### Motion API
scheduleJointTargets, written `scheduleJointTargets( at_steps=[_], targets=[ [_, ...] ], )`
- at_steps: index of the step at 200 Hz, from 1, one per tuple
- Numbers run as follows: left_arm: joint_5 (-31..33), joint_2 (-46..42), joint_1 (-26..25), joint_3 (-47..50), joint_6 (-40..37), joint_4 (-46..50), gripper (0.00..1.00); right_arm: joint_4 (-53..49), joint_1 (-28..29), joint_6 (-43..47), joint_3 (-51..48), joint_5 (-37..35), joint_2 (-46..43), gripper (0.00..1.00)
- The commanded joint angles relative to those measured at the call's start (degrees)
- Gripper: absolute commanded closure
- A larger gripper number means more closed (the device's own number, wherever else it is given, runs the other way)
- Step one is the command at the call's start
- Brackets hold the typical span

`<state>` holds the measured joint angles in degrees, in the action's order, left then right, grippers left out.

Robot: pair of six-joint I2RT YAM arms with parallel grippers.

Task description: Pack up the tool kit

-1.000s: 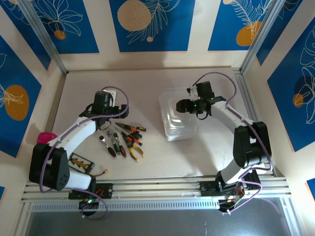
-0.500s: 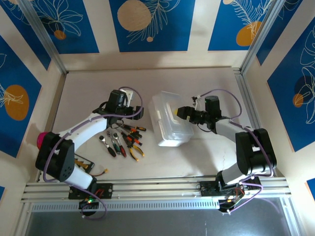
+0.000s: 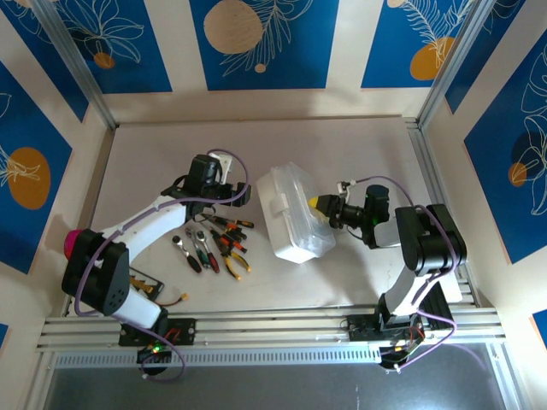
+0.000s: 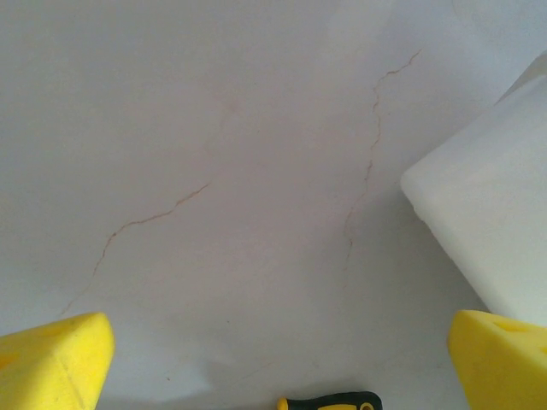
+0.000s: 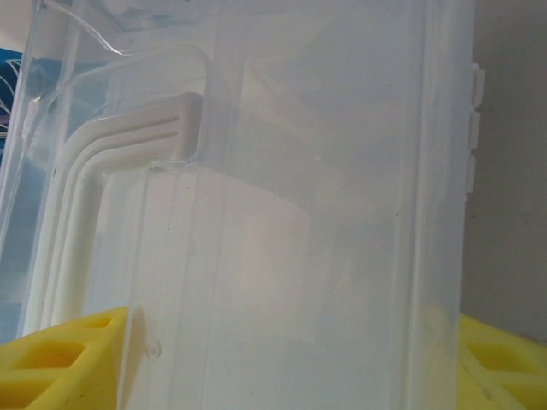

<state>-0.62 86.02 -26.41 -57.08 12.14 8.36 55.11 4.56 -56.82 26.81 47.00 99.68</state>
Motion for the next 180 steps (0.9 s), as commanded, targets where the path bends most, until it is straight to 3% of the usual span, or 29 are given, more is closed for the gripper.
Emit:
scheduleJointTargets(
  at_steps=[1,54,127,143,148,180],
  targets=[
    [-0.61,0.38,-0.74,-2.15,0.53,0.34,0.00,-0.07,-0.66,0.88,-2.69,-1.03,3.90,0.44],
    [-0.52,0.55,-0.92,-2.31,0.43,0.60,0.00,-8.12,-1.67,5.84,-1.92,-2.73,1.45,0.18],
    [-0.61,1.35,-1.27,-3.38,0.20,1.60,0.00,-17.81,-4.19,10.94,-0.95,-3.36,-4.77,0.11],
    [-0.78,1.17,-1.35,-4.02,0.08,2.15,0.00,-23.58,-4.86,13.58,-0.11,-4.65,-8.45,0.07],
    [-0.95,1.11,-1.36,-4.17,0.08,2.26,0.00,-26.36,-5.12,14.74,0.40,-5.43,-9.86,0.00],
    [-2.63,-0.19,-1.45,-5.22,1.63,2.86,0.00,-44.23,-6.02,22.51,4.47,-10.50,-19.83,0.01]
  ],
)
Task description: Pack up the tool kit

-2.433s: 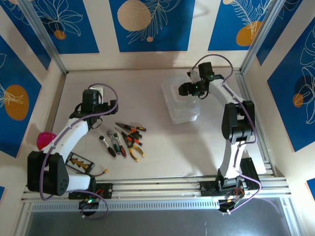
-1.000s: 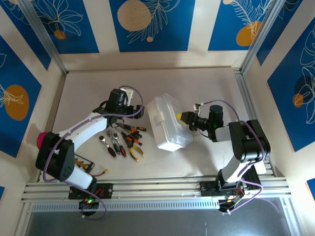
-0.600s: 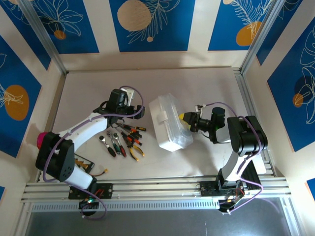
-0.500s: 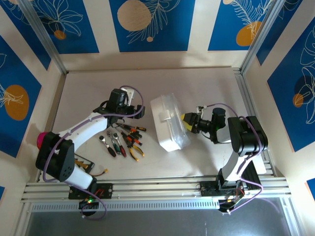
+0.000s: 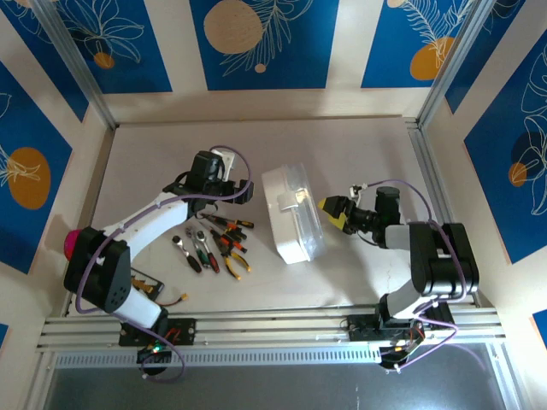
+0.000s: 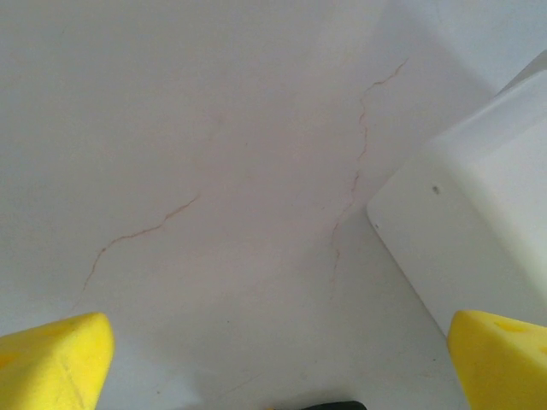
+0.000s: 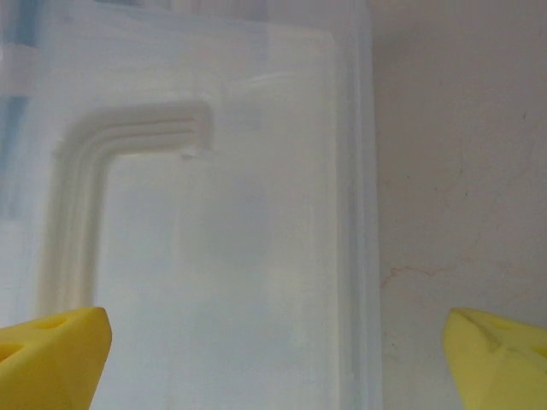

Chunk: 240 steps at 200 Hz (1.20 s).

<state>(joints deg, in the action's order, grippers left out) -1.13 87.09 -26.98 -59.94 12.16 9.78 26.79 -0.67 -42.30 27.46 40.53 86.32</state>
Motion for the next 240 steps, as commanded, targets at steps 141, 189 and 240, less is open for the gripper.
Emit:
scheduleJointTargets(
  at_steps=[141,189,240],
  targets=[
    [-32.35,-3.81,-6.21,-3.46,35.13,-5.71,0.00,-31.89,10.00,19.40,9.13,-15.48,-19.63,0.35],
    [-32.31,-1.09,-8.85,-4.31,35.82,-2.08,0.00,-30.35,11.82,19.36,9.54,-16.70,-19.34,0.35],
    [-32.40,2.83,-10.43,-5.35,36.44,-2.76,0.00,-28.61,12.89,19.75,9.13,-16.07,-19.26,0.34]
  ],
)
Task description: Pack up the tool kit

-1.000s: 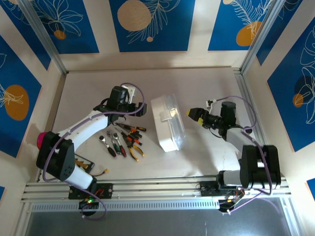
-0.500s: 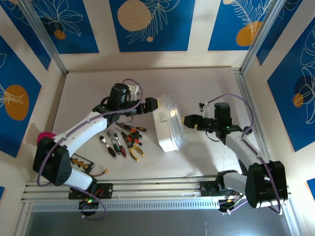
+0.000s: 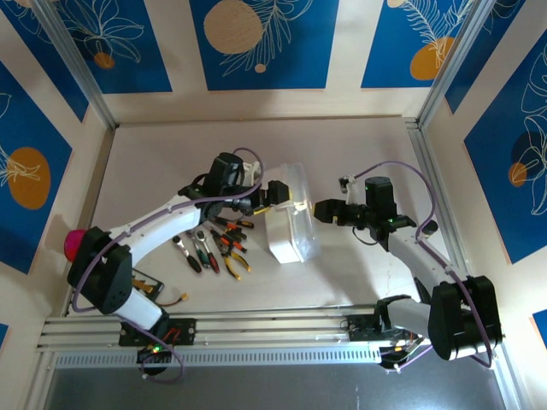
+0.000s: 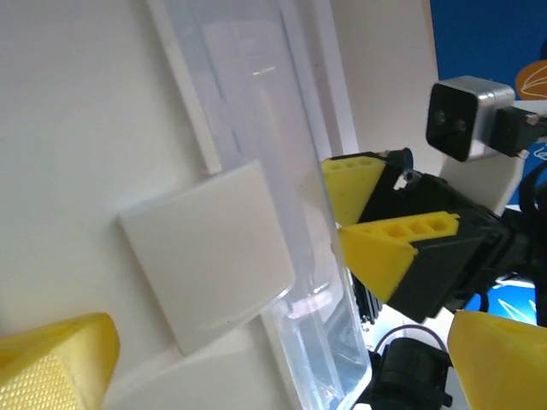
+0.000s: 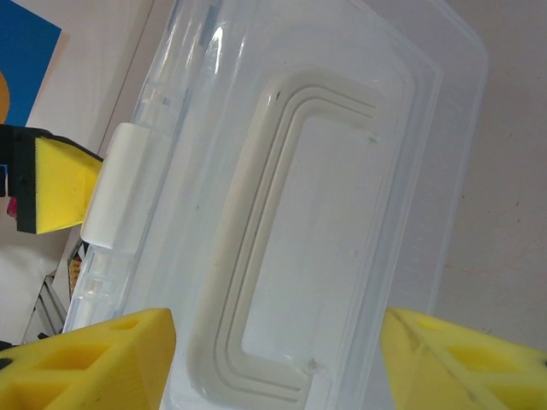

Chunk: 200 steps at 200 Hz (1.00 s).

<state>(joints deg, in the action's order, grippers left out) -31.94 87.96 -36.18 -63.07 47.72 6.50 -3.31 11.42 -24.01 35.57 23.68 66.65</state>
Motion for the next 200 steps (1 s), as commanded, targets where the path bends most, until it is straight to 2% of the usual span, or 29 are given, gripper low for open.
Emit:
scheduleJointTargets(
  at_steps=[1,109,200],
  targets=[
    [-1.56,2.04,-1.24,-2.28,0.92,0.53,0.00,1.52,0.89,1.48,1.01,0.81,0.41,0.33],
    [-3.79,9.35,-4.05,-9.06,0.76,1.08,0.00,4.55,7.45,2.04,1.90,0.37,5.80,0.32],
    [-12.90,10.98,-4.42,-7.22,0.79,-4.02,0.00,4.29,4.52,1.22,1.34,0.40,6.34,0.32]
  ],
)
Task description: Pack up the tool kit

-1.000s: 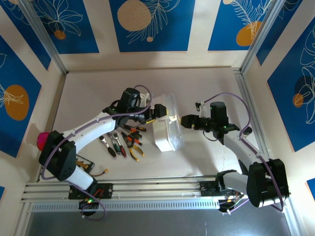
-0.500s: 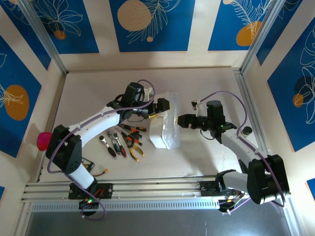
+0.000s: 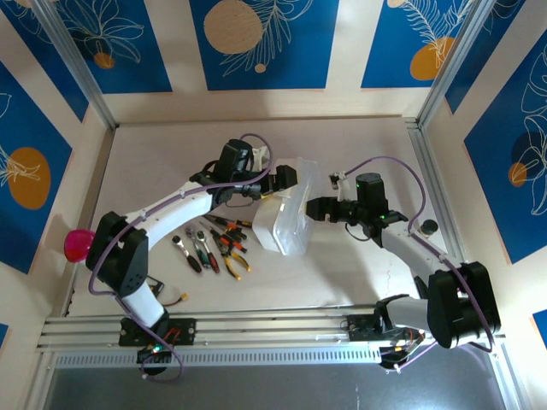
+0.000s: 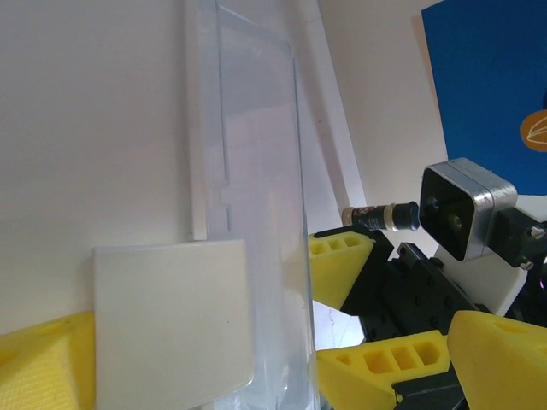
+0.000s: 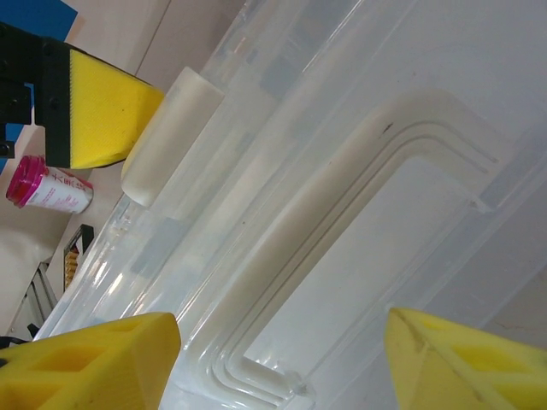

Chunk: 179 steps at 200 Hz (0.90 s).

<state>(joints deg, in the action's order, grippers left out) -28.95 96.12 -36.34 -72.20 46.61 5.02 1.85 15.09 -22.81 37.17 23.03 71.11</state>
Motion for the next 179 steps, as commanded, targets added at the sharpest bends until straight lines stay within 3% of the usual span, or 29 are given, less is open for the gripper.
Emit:
scheduleJointTargets(
  at_steps=[1,60,94,133,159,179],
  targets=[
    [-15.97,2.84,-4.27,1.95,1.86,-2.59,0.00,-0.88,0.83,-0.01,-0.26,1.06,1.90,0.32],
    [-18.52,1.73,-4.22,5.15,4.06,-8.13,0.00,-1.40,-0.51,-0.51,-0.17,0.91,2.53,0.33],
    [-20.54,1.08,-4.30,8.13,7.09,-17.31,0.00,-1.58,-0.87,-0.92,-0.09,0.70,3.13,0.33],
    [-18.03,0.72,-4.34,7.49,2.18,-10.00,0.00,-1.84,-1.72,-1.21,-0.28,0.73,3.21,0.33],
    [-11.97,1.01,-3.74,5.37,-6.75,1.84,0.00,-3.68,-2.37,-0.78,0.54,0.70,2.05,0.33],
    [-10.20,2.54,-1.76,5.70,-10.00,4.09,0.00,-6.63,-3.04,0.24,2.63,0.62,1.25,0.33]
  ],
)
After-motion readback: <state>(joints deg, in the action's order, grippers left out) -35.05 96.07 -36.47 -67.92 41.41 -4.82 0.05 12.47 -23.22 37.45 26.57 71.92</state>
